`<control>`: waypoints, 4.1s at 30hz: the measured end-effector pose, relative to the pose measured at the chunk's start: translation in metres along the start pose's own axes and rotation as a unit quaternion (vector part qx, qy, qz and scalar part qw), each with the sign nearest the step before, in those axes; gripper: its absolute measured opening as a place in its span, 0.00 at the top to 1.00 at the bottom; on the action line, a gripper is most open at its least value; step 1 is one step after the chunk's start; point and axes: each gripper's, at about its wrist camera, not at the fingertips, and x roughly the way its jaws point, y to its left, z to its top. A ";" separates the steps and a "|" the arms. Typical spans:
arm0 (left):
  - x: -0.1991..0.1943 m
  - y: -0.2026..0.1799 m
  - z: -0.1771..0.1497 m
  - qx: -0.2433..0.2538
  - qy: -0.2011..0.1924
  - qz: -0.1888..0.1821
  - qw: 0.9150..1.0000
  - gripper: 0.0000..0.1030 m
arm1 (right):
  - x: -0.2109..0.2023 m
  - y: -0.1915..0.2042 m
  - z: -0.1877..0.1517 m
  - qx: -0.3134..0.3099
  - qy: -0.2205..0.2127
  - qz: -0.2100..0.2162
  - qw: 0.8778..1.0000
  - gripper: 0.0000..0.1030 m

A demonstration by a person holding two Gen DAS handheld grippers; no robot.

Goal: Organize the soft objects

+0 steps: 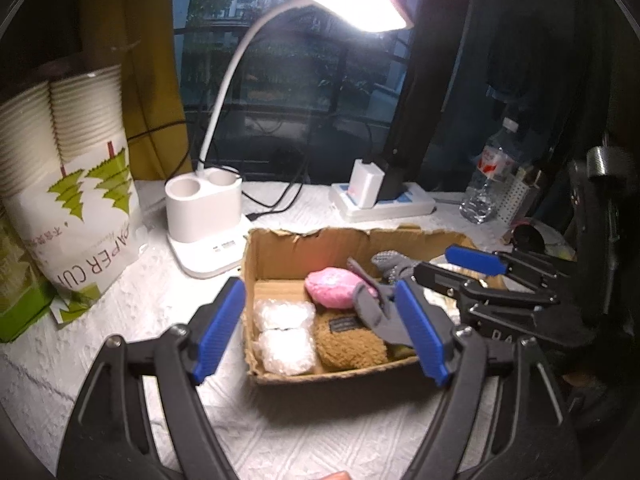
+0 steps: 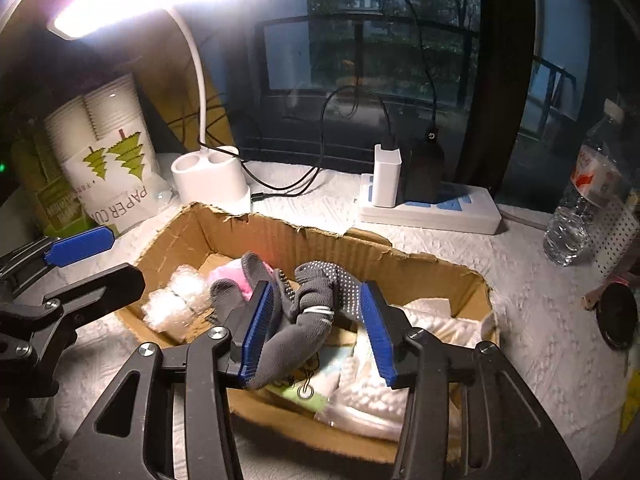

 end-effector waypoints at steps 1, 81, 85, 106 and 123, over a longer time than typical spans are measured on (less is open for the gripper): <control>-0.002 -0.002 0.000 0.002 -0.001 -0.001 1.000 0.24 | -0.003 0.000 -0.002 0.001 -0.001 -0.002 1.000 0.54; -0.235 -0.088 -0.026 0.078 -0.172 0.000 0.982 0.04 | -0.293 0.037 -0.070 0.029 -0.197 -0.118 0.973 0.17; -0.233 -0.089 -0.026 0.077 -0.167 -0.002 0.983 0.04 | -0.293 0.033 -0.072 0.033 -0.195 -0.121 0.973 0.17; -0.232 -0.089 -0.027 0.073 -0.165 -0.005 0.984 0.04 | -0.289 0.028 -0.075 0.034 -0.190 -0.125 0.973 0.17; -0.232 -0.097 -0.026 0.069 -0.169 -0.007 0.983 0.04 | -0.285 0.028 -0.075 0.035 -0.187 -0.125 0.974 0.17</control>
